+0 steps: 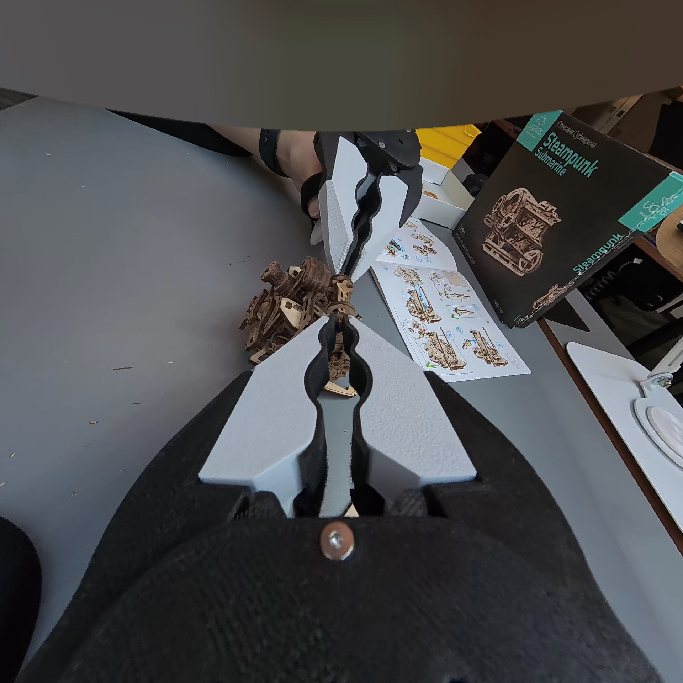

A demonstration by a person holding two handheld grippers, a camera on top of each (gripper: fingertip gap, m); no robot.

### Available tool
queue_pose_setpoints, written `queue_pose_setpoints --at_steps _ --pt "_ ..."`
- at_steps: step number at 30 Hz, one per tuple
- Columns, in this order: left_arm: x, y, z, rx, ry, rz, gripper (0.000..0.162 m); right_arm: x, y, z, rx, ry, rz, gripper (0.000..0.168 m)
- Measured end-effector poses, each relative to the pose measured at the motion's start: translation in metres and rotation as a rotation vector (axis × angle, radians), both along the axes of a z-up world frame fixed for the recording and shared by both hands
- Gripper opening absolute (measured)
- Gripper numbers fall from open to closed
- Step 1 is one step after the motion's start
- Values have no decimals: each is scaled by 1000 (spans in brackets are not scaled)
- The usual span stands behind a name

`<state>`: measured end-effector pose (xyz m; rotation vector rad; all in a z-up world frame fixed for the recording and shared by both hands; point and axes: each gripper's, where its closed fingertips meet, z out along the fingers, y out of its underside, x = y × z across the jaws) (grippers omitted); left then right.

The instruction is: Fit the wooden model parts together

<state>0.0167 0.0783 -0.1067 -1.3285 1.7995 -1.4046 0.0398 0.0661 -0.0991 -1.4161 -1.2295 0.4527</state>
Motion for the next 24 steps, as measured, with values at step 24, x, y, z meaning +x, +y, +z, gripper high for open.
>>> queue_pose_setpoints --at_steps 24 --pt "0 -1 -1 -63 31 -28 1 1 -4 1 340 -229 -11 2"
